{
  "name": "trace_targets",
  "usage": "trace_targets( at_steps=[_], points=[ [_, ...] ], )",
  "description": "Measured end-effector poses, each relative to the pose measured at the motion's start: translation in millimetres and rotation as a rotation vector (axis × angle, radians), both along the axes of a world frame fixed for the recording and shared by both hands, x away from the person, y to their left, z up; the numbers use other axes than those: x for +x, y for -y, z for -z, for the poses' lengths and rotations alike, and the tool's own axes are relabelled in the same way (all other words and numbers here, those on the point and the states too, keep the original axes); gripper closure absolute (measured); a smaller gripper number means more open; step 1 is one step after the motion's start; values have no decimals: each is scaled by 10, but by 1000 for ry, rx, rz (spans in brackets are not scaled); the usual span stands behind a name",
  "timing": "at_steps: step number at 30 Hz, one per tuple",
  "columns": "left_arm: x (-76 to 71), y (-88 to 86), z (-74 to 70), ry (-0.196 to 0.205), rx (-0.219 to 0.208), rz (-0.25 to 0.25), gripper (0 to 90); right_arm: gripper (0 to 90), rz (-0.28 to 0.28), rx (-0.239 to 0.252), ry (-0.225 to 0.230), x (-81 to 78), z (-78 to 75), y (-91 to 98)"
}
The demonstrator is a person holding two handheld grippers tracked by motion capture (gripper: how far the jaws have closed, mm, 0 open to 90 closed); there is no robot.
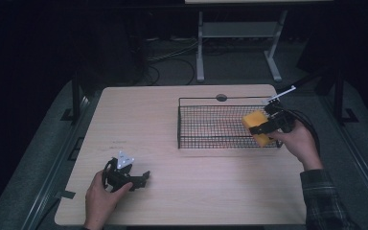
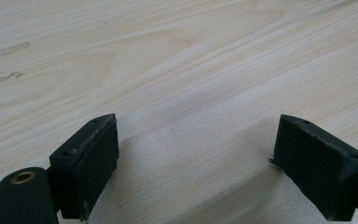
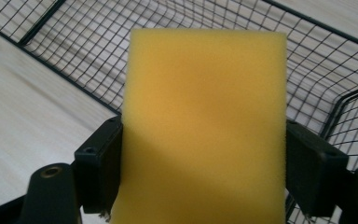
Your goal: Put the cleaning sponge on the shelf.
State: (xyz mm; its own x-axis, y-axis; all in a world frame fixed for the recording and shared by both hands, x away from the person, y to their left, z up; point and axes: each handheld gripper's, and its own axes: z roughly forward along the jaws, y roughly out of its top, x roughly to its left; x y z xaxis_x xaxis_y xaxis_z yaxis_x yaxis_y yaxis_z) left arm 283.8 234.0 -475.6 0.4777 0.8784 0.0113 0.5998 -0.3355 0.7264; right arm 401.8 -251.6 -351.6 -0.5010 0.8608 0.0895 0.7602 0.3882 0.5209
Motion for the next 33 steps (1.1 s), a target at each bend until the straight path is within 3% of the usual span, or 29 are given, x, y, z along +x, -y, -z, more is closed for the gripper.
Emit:
trace_targets(
  at_steps=[22, 33],
  points=[
    [0, 0, 0, 0, 0, 0, 132, 227, 87, -4, 7, 399, 29, 141],
    [0, 0, 0, 0, 0, 0, 132, 224, 116, -4, -26, 568, 194, 175]
  ],
)
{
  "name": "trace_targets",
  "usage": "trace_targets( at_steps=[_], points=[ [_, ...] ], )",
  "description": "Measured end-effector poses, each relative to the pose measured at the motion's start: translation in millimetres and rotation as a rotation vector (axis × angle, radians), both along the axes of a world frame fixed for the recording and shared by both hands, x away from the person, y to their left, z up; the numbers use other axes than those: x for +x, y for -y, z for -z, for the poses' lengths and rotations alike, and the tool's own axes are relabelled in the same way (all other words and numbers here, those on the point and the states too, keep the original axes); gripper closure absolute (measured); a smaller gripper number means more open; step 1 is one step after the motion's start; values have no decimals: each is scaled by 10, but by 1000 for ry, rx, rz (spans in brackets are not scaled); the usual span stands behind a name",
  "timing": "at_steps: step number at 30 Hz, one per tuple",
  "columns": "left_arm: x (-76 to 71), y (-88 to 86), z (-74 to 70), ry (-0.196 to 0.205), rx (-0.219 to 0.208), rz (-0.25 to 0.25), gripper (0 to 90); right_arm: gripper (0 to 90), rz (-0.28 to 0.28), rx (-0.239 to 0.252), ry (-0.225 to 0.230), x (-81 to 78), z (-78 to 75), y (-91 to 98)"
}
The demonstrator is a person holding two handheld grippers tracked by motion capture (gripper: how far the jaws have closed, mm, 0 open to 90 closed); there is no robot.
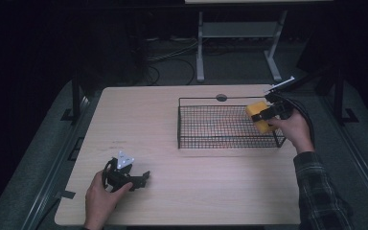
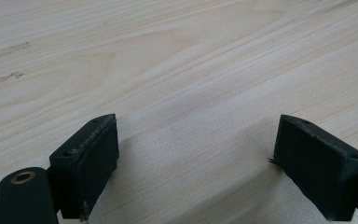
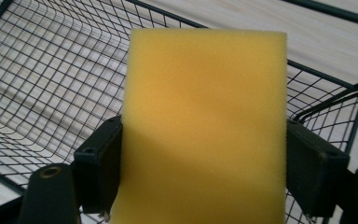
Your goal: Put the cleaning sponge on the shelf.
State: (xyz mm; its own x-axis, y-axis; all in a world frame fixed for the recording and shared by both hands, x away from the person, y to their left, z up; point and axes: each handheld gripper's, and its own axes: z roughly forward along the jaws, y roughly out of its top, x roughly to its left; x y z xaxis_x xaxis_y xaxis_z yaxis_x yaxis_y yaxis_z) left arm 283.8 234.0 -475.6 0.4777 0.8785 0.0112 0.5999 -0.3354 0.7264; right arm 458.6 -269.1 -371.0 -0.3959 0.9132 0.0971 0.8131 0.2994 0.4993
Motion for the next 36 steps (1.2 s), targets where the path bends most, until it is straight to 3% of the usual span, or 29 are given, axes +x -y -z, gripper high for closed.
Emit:
trace_targets(
  at_steps=[13, 26, 36],
  points=[
    [0, 0, 0, 0, 0, 0, 132, 223, 5, -16, -29, 112, 173, -59],
    [0, 0, 0, 0, 0, 0, 132, 220, 16, -3, -63, 120, 348, -30],
    [0, 0, 0, 0, 0, 0, 132, 213, 5, -7, -90, 115, 390, -36]
  ],
)
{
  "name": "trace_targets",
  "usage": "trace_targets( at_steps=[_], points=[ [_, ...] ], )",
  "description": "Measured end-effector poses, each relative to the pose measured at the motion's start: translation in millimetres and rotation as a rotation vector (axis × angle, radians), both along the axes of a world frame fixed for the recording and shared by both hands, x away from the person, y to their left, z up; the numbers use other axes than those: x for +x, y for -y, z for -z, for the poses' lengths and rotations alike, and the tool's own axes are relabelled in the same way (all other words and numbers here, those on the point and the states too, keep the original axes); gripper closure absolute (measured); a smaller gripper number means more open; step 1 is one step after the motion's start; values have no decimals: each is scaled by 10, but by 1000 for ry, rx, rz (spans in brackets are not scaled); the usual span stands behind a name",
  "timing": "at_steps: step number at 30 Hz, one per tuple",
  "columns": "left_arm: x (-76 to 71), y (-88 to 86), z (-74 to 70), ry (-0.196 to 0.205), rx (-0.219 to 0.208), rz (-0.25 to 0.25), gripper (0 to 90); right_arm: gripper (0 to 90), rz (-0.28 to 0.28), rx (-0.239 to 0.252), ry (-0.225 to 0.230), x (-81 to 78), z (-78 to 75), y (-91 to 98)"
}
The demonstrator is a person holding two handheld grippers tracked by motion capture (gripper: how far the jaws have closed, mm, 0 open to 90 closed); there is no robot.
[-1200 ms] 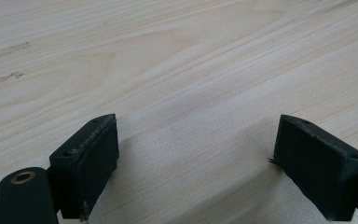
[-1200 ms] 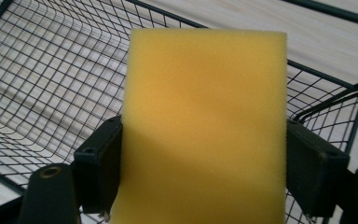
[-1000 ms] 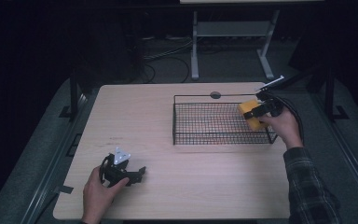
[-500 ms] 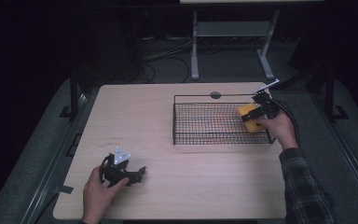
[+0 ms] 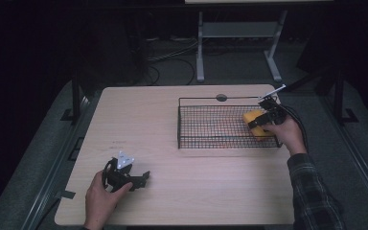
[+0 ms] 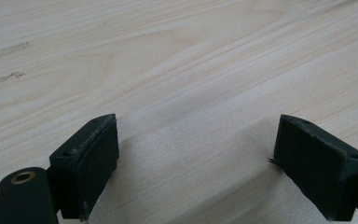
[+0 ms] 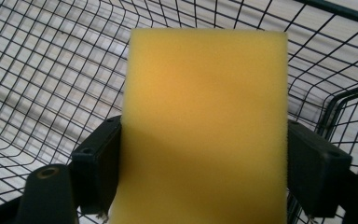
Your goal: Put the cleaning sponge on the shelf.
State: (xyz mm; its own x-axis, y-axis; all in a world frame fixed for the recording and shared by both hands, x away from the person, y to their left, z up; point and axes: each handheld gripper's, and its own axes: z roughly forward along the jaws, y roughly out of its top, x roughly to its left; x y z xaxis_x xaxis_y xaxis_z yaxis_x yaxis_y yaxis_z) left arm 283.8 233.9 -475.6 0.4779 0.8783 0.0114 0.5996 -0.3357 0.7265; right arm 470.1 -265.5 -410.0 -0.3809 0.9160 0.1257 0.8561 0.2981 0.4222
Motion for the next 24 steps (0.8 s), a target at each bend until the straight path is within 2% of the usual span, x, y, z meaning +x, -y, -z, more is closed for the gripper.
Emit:
trace_targets(
  at_steps=[15, 24],
  points=[
    [0, 0, 0, 0, 0, 0, 132, 168, -13, -5, -5, -16, -14, -14],
    [0, 0, 0, 0, 0, 0, 132, 150, -11, 5, 6, -66, -92, 5]
  ],
)
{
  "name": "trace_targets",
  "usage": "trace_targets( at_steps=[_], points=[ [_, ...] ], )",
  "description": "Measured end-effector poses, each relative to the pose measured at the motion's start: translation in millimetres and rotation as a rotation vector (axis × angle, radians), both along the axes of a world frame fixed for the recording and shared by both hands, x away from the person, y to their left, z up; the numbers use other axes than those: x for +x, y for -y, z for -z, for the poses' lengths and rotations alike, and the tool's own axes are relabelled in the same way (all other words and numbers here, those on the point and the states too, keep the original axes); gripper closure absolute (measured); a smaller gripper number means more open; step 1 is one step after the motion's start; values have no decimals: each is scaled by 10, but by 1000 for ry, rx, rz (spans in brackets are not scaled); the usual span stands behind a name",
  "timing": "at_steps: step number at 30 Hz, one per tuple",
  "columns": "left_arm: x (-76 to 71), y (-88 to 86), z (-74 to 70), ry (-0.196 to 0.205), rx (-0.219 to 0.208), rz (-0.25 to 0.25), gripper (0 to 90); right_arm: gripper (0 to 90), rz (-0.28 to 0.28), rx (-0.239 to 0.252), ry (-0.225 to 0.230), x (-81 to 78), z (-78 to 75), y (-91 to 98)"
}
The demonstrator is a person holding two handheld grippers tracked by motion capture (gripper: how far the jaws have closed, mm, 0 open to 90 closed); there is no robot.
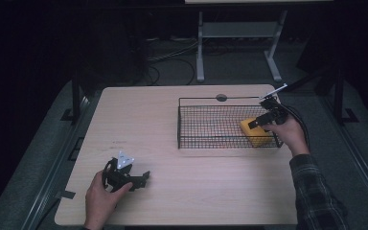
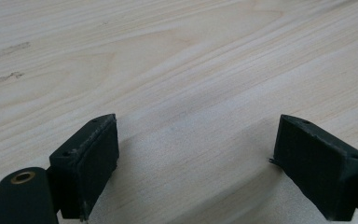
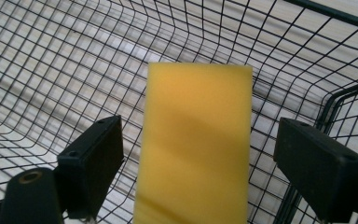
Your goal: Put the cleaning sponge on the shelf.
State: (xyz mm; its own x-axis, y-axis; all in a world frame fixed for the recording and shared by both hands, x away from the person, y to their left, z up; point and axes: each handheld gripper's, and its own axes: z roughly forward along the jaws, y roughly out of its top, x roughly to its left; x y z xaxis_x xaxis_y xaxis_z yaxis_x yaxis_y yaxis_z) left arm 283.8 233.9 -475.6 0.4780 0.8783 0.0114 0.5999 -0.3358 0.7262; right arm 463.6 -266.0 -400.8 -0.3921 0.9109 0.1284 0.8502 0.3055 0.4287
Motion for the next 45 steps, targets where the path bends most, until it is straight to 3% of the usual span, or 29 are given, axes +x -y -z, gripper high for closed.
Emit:
trace_targets(
  at_steps=[19, 28, 45],
  points=[
    [-3, 1, 0, 0, 0, -1, 132, 139, -33, 30, 79, -332, -221, 47],
    [-3, 0, 0, 0, 0, -1, 133, 139, -64, 38, 125, -621, -318, 54],
    [-3, 1, 0, 0, 0, -1, 132, 136, -118, 66, 174, -1130, -296, 18]
  ],
)
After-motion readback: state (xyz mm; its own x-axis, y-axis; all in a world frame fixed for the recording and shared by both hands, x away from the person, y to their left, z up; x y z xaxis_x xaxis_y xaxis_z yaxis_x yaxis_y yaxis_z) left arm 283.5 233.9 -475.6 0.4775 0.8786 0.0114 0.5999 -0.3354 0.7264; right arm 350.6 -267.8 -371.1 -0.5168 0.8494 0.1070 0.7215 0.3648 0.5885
